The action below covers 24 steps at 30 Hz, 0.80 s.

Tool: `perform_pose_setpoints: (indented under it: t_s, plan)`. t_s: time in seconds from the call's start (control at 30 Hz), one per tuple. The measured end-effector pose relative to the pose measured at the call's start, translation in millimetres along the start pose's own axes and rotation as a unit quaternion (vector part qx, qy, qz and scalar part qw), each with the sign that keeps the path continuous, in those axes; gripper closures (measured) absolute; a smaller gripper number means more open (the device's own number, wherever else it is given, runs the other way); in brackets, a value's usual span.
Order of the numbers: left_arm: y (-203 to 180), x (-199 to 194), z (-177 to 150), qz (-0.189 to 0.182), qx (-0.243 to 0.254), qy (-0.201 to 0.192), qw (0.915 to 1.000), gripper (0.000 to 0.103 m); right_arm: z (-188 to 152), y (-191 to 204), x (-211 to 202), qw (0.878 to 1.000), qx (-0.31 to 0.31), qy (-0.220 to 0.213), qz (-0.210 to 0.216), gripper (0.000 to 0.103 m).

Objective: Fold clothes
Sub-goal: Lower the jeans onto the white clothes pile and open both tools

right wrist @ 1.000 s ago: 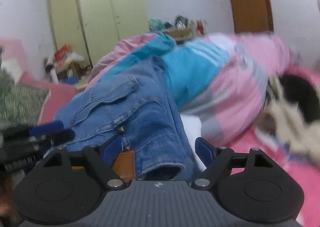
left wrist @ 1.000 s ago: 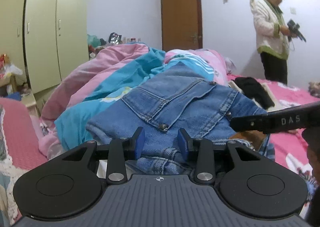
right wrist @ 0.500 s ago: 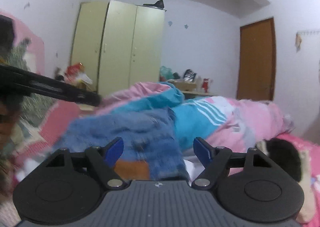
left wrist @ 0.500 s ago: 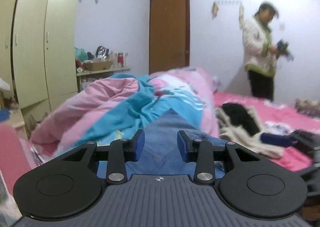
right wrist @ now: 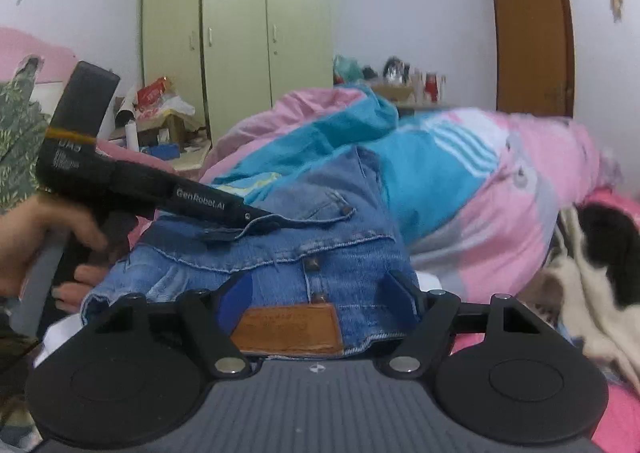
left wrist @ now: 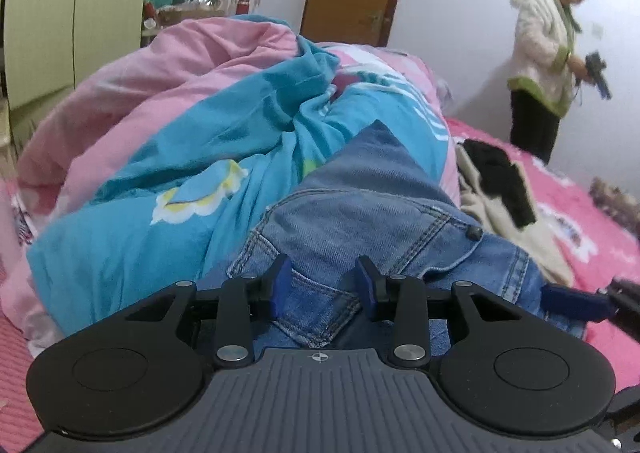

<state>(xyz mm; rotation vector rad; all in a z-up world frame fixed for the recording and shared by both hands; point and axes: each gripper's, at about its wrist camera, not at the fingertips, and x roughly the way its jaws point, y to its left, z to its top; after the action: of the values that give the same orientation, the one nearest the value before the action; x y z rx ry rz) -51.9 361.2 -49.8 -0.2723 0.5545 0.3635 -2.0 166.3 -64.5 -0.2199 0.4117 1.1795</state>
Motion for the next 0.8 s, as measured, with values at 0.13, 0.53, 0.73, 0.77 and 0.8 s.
perform_pose_setpoints:
  t_s: [0.13,0.53,0.73,0.77,0.8]
  plan:
    - [-3,-8,21,0.026,-0.002,-0.012,0.9996,0.067,3,4,-8,1.0,0.0,-0.01,-0.008,0.03]
    - [-25,2,3,0.042,0.047,-0.022,0.9978,0.064,-6,4,2,0.999,0.024,-0.004,0.031,0.028]
    - [-28,0,9,0.063,0.037,-0.03,0.9969,0.061,-1,0,-7,0.997,0.074,0.003,0.019,0.029]
    - [-29,-6,10,0.075,0.024,-0.033,0.9963,0.054,0,-3,-17,0.995,0.094,0.001,0.021,0.028]
    - [-30,-12,11,0.087,0.012,-0.036,0.9954,0.035,0,-6,-30,0.993,0.114,-0.005,0.025,0.025]
